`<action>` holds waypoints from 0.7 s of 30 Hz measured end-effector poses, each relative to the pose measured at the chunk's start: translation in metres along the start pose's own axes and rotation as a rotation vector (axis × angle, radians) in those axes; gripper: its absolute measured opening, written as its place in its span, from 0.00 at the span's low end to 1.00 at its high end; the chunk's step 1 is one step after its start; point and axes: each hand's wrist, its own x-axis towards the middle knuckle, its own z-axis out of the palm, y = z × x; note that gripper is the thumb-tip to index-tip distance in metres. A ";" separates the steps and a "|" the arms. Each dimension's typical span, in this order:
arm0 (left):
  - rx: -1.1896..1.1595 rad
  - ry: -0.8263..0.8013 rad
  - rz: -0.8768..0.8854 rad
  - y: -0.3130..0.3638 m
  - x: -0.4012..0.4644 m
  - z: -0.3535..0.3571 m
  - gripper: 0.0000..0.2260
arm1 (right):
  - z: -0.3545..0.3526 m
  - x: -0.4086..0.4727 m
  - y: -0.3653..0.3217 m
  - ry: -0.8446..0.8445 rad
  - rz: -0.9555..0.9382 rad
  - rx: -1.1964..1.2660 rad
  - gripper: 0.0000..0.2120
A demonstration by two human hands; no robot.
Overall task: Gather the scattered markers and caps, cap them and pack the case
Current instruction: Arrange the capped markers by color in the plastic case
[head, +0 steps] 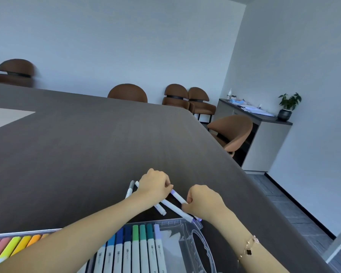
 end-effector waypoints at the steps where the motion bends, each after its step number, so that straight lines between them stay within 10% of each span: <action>1: -0.072 -0.020 -0.003 -0.002 -0.001 -0.002 0.11 | -0.003 -0.002 -0.002 0.021 -0.001 -0.009 0.12; 9: -0.498 -0.124 0.057 -0.012 -0.038 -0.050 0.10 | -0.027 -0.047 -0.019 -0.159 0.014 0.327 0.13; 21: -0.386 -0.151 0.175 -0.025 -0.104 -0.030 0.08 | 0.010 -0.098 -0.026 -0.343 -0.031 0.376 0.16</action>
